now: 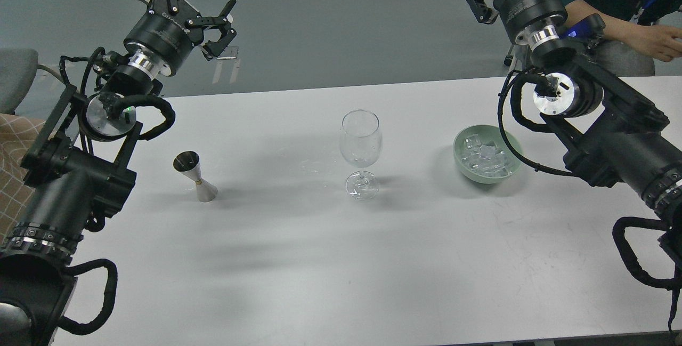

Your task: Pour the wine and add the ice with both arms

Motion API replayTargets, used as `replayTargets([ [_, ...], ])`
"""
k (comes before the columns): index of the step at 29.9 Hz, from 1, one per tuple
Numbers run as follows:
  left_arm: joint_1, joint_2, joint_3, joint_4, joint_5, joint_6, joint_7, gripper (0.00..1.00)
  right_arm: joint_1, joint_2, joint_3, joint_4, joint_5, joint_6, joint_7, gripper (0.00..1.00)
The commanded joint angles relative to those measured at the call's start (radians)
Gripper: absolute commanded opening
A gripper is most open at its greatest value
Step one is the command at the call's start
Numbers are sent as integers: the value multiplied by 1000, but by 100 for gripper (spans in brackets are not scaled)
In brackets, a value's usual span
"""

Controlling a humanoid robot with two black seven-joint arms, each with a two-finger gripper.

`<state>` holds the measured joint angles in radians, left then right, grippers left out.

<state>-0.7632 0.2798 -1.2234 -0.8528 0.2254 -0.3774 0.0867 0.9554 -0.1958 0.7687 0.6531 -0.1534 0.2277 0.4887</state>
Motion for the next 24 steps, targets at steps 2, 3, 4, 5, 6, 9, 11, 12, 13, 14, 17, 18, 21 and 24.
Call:
replayTargets([
  [2,2,-1,1,0,0,-2,-1,98,-6,3,1,0,0,-1,0,100],
  [3,2,1,1,0,0,-3,-2,98,-6,6,1,-1,0,-1,0,100],
  [4,2,2,1,0,2,-3,-2,98,-4,6,1,-1,0,-2,0,100],
  [5,1,4,1,0,0,-3,-2,98,-3,6,1,-3,0,-4,0,100],
  [6,-1,7,1,0,0,-2,-1,98,0,4,1,-4,-2,-7,0,100],
  [9,-11,13,2,0,2,2,-1,98,5,1,1,-3,-2,-7,0,100],
  [11,-19,18,2,0,2,3,-1,98,6,1,1,-1,0,-7,0,100],
  [12,-21,21,2,0,2,3,1,98,6,1,0,2,0,-7,0,100],
  [13,-24,22,2,0,2,2,1,98,6,1,0,2,0,-7,0,100],
  [14,-27,25,2,0,2,2,1,98,6,-2,0,2,0,-7,0,100],
  [17,-33,35,1,0,2,0,1,98,6,-8,-2,-4,0,-5,0,100],
  [18,-31,36,1,0,2,2,1,98,9,-10,-2,-12,0,-7,0,100],
  [21,-30,41,1,0,0,0,2,98,8,-11,0,-15,0,-8,0,100],
  [24,-30,62,1,0,-1,0,-2,98,25,-16,0,-15,0,-13,0,100],
])
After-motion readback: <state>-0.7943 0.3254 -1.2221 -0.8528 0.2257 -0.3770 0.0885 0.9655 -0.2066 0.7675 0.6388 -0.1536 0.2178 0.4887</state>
